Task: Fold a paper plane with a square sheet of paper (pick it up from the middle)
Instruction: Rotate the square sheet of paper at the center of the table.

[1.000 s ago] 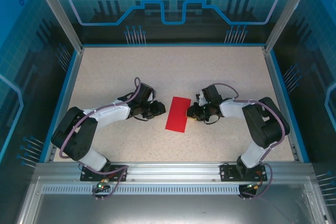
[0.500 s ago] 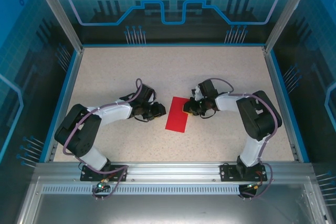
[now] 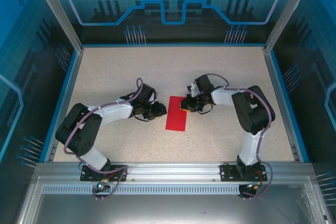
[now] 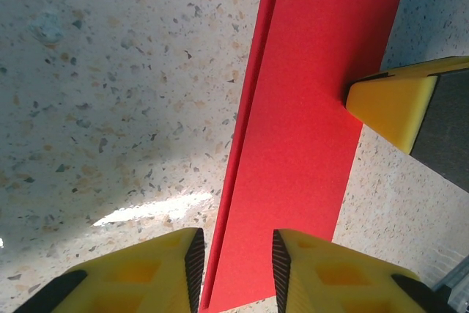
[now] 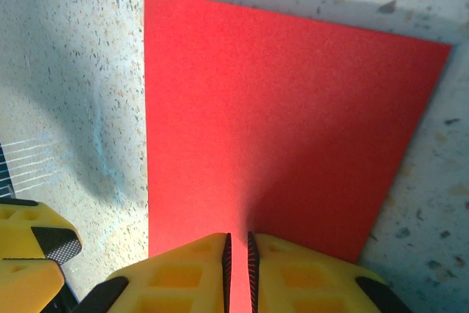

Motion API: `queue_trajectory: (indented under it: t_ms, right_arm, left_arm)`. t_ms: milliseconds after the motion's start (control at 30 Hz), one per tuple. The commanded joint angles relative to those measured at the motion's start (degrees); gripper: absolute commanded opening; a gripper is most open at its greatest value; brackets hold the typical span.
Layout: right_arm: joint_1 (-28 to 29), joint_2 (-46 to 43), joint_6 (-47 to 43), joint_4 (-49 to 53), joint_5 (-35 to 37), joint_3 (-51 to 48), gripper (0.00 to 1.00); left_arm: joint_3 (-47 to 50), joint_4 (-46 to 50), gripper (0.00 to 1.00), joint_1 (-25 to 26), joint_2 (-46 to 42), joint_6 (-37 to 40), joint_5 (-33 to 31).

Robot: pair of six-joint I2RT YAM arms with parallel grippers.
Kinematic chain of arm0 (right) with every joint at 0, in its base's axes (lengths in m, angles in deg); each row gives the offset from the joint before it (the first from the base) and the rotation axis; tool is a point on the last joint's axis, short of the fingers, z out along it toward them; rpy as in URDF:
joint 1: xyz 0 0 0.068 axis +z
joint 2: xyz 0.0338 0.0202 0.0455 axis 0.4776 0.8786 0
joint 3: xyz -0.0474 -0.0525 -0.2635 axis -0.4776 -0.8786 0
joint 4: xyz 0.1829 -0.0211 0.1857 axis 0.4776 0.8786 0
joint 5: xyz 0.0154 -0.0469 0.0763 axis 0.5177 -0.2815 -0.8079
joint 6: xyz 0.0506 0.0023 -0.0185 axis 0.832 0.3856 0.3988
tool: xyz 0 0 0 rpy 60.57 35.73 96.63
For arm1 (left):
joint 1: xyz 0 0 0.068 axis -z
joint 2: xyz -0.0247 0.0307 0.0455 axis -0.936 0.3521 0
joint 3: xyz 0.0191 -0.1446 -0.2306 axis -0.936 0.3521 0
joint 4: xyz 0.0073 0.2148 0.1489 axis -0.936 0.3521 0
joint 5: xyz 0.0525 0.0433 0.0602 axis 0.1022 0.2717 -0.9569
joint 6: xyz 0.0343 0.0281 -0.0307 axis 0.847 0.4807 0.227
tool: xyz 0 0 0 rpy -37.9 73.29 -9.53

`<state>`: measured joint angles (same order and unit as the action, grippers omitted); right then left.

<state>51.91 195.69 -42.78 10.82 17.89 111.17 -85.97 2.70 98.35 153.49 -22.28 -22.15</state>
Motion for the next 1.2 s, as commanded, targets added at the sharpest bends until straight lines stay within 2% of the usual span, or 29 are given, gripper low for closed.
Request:
queue_trajectory:
  t_ms: [0, 200, 333, 600, 1167]
  right_arm:
    - [0.2, -4.2, -2.4, 4.1, -1.6, 1.2, 0.17]
    - [0.3, -12.6, -0.4, 5.4, 3.5, -4.3, 0.19]
    - [0.6, -14.5, 2.5, 1.6, 2.7, -8.9, 0.20]
    - [1.6, -14.8, 4.8, -1.5, 3.2, -12.9, 0.19]
    - [2.8, -11.9, 6.2, -4.7, 3.3, -13.7, 0.19]
  left_arm:
    - [-1.5, -0.4, 0.36, -0.5, 0.8, 0.3, 2.8]
    - [-1.0, -2.1, 0.38, -0.5, 1.3, -1.5, 7.8]
    - [-0.3, -3.0, 0.40, -0.3, 1.7, -2.1, 9.4]
    - [-0.5, -2.7, 0.42, -0.2, 3.7, -1.8, 10.4]
    - [-2.9, -3.3, 0.42, 0.7, 8.6, -0.5, 12.9]
